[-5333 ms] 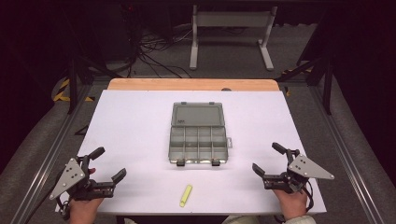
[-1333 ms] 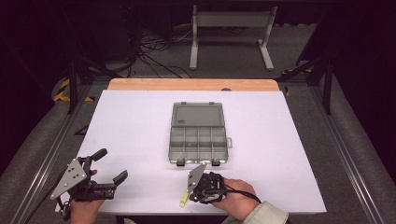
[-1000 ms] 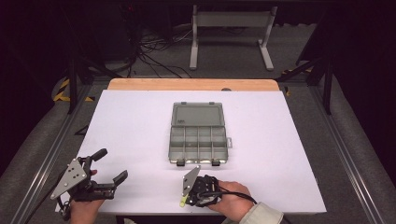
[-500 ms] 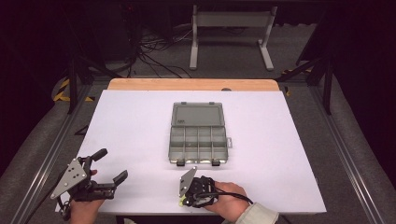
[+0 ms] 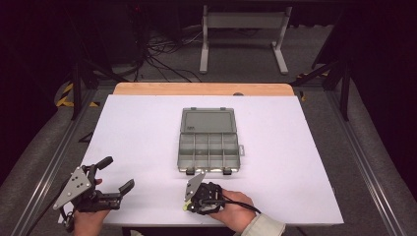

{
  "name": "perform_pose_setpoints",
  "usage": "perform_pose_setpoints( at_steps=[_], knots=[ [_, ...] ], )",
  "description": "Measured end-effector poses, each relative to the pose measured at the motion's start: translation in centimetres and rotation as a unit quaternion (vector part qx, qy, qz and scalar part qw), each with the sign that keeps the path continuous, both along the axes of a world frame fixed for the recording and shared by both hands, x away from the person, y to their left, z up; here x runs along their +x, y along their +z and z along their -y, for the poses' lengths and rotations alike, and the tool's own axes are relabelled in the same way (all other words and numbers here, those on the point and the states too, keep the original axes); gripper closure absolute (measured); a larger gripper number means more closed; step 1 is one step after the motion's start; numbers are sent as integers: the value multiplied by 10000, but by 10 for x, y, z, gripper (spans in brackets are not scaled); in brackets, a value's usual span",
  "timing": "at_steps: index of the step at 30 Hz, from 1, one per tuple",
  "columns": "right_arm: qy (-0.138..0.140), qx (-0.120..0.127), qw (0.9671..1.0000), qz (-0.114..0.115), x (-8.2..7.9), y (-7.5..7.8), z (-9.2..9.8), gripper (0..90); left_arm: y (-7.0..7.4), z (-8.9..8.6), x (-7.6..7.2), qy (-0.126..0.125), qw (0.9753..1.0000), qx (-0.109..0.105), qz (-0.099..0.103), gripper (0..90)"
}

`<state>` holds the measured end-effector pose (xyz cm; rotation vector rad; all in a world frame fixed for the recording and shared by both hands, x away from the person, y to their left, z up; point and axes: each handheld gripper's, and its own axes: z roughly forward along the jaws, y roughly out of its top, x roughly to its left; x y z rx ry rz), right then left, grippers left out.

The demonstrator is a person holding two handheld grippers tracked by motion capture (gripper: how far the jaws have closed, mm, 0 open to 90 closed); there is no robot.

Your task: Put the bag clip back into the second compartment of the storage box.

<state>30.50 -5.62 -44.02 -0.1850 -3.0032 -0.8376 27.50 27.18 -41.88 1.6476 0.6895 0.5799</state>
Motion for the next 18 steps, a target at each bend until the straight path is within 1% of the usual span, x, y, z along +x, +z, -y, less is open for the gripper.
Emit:
perform_pose_setpoints(
  at_steps=[3, 6, 7, 9, 12, 13, 18],
  knots=[
    [-120, 45, 9999, -26, 2, -1, -1, 889, 0, 0, 0, -1, 10000, 1, -2, 11],
    [-163, 67, 9998, -18, 4, -1, -1, 893, 0, 0, 0, -2, 10000, 3, -1, 11],
    [-273, 70, 9996, -28, 6, -1, -1, 900, 0, 0, 0, -2, 10000, 2, -2, 11],
    [-284, 98, 9995, -29, 7, -1, -1, 900, -1, 0, 0, -2, 10000, 1, -4, 11],
    [-372, 169, 9992, -31, 10, -1, -1, 900, -1, 0, 1, -10, 10000, 20, -24, 11],
    [-442, 166, 9989, -41, 10, -1, -1, 900, -1, 1, 1, -8, 10000, 15, -21, 11],
    [-533, 236, 9983, -64, 14, -1, -4, 900, -1, 1, 1, -7, 10000, 3, -25, 12]
  ],
)
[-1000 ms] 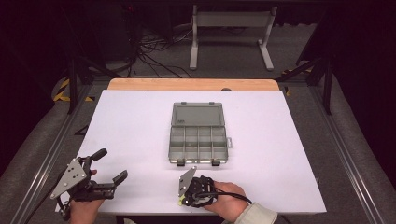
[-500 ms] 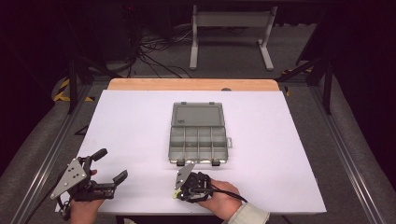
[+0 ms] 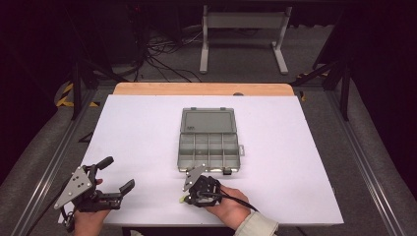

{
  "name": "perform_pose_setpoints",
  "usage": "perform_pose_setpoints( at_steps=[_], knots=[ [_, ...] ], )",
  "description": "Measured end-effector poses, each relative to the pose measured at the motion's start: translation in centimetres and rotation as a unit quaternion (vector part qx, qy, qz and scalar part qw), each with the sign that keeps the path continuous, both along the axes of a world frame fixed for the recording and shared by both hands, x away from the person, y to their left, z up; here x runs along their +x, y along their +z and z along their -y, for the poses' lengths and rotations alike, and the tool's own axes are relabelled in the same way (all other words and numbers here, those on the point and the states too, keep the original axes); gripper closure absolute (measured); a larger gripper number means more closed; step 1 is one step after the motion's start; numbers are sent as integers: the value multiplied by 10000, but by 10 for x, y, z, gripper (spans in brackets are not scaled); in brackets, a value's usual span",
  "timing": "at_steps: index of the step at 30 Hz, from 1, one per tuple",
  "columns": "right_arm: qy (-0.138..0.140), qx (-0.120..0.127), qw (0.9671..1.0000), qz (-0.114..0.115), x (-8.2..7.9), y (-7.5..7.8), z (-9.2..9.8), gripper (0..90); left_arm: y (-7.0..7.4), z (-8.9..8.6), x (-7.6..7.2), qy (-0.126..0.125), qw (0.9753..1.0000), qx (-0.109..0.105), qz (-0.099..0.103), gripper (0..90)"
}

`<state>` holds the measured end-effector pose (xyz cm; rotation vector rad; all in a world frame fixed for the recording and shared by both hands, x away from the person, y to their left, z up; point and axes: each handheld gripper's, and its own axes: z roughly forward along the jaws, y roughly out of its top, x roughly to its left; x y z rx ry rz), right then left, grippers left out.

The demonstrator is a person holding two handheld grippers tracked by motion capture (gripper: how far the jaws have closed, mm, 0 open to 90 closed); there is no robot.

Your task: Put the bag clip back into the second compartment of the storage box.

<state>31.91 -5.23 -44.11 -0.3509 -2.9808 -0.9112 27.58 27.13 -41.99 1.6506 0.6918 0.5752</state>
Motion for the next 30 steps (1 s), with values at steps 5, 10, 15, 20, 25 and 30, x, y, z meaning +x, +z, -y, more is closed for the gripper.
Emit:
perform_pose_setpoints(
  at_steps=[5, 10, 15, 20, 25, 30],
  knots=[
    [-39, 50, 10000, 21, 3, 0, -1, 900, 0, -1, 0, 6, 10000, 19, -2, 12],
    [-83, 45, 10000, 7, 3, 0, -2, 900, 0, 0, 0, 2, 10000, 17, -10, 12],
    [-130, 65, 9999, 22, 5, -1, -2, 900, -1, 0, 1, -6, 10000, 29, -13, 12],
    [-164, 65, 9998, 29, 6, -3, -3, 900, -1, 0, 1, -4, 10000, 31, -12, 12],
    [-124, 138, 9998, -28, 4, 0, -3, 894, -1, 0, 1, -13, 10000, 31, -19, 12],
    [-55, 303, 9995, 37, 2, 10, 1, 797, -1, 0, 1, -1, 10000, 26, -13, 12]
  ],
)
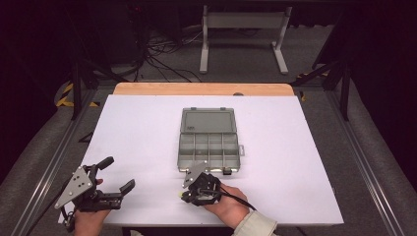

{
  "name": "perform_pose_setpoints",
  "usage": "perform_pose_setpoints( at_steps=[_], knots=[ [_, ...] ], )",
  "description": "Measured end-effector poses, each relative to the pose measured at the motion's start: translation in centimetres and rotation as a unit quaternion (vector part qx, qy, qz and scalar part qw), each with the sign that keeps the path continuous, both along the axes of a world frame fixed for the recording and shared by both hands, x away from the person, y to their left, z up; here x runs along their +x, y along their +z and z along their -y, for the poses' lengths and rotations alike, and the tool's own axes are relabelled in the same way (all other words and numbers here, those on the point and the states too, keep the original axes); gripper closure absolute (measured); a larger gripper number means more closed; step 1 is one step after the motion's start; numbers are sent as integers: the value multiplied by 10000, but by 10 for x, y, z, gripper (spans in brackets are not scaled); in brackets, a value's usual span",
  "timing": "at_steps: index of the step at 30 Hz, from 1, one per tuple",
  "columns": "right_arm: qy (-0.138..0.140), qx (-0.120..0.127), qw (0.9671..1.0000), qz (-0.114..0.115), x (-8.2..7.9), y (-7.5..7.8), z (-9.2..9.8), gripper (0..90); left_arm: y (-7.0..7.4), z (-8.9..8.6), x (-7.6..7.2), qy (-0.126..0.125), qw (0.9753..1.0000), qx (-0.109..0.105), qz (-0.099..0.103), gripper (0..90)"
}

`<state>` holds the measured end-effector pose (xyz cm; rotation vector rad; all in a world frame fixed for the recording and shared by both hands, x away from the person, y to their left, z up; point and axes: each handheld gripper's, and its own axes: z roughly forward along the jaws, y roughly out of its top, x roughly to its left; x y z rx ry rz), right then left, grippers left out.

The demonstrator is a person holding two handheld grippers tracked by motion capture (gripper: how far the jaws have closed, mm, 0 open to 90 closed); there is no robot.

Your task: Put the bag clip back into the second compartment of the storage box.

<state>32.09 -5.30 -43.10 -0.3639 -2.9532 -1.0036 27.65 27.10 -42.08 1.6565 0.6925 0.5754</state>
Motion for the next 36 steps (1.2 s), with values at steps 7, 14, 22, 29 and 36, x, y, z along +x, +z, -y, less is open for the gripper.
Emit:
perform_pose_setpoints(
  at_steps=[7, 14, 22, 29, 36],
  knots=[
    [-174, -29, 9997, 167, 2, 5, 2, 415, 0, 0, 0, -6, 10000, -1, -6, 12],
    [-219, -141, 9994, 207, 7, 4, 3, 375, 0, 0, 0, -14, 10000, -10, -12, 12],
    [-144, -404, 9987, 278, 10, -3, -1, 481, 0, 0, 0, -18, 10000, -5, -18, 12],
    [-29, -532, 9979, 378, 10, -6, -3, 642, 0, 0, 0, -17, 10000, -2, -15, 11],
    [33, -669, 9970, 400, 9, -8, -5, 774, 0, 0, 0, -16, 10000, -19, -4, 12]
  ],
)
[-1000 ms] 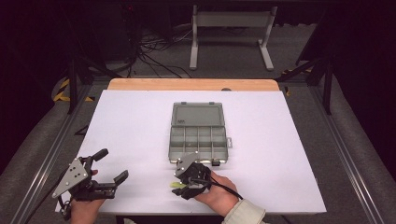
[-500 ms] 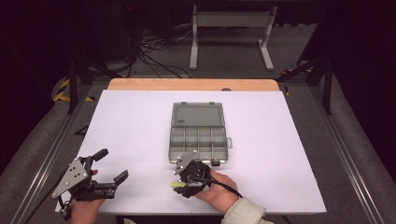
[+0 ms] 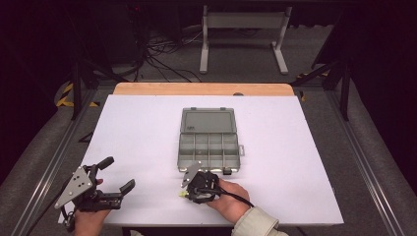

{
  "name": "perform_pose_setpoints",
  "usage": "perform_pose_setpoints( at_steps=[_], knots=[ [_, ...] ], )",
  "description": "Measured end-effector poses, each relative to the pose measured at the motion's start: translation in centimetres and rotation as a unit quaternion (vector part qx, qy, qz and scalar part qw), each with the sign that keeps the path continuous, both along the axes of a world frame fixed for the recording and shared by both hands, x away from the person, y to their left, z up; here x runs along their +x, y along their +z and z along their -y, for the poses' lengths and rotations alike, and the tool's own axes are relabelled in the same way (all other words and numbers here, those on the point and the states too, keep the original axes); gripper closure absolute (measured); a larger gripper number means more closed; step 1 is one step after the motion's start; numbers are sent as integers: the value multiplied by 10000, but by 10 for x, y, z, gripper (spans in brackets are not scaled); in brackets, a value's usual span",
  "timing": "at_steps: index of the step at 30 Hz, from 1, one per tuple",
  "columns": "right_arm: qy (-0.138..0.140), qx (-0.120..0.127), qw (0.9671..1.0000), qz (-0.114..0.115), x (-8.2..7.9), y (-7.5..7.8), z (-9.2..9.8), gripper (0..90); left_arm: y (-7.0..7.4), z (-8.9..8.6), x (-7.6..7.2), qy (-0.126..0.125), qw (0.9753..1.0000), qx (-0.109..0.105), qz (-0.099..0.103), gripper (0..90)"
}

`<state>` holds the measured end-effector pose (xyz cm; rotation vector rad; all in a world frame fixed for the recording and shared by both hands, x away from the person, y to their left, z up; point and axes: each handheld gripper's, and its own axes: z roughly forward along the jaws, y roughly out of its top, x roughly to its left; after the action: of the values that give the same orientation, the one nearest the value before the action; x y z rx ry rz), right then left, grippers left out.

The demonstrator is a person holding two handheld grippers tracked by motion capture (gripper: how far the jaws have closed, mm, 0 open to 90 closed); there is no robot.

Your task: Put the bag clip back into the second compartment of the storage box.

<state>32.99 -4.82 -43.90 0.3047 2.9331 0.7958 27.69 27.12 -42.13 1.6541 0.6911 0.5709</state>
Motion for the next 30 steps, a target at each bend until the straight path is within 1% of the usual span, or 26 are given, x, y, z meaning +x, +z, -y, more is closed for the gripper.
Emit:
perform_pose_setpoints(
  at_steps=[4, 6, 8, 10, 11, 13, 18, 23, 26, 30],
  knots=[
    [6, 2, 10000, -5, 0, 0, 0, 779, 0, 0, 0, 1, 10000, 3, -1, 12],
    [9, 22, 10000, 33, 0, 0, 0, 780, 0, 0, 0, 3, 10000, 12, -13, 12],
    [58, 79, 9999, 32, 1, 2, 1, 781, 0, -1, 0, -5, 10000, 18, -18, 12],
    [8, 150, 9999, 54, 0, 4, 3, 781, 0, -1, 0, -3, 10000, 20, -20, 12],
    [3, 188, 9998, 31, 0, 6, 4, 781, 0, -1, 0, 2, 10000, 18, -16, 12],
    [0, 219, 9998, 35, 0, 7, 5, 781, 0, 0, 0, 2, 10000, 17, -14, 12],
    [-63, 449, 9990, 51, 0, 20, 12, 781, 0, 0, 0, 7, 10000, 16, -13, 12],
    [-87, 570, 9983, 124, 2, 33, 16, 781, 0, -1, 0, 2, 10000, 25, -12, 12],
    [-135, 657, 9976, 159, 4, 42, 19, 781, 0, -1, 0, 0, 10000, 16, -15, 12],
    [-190, 752, 9968, 208, 6, 51, 22, 781, 0, -1, 0, 8, 10000, 21, -5, 12]
  ],
)
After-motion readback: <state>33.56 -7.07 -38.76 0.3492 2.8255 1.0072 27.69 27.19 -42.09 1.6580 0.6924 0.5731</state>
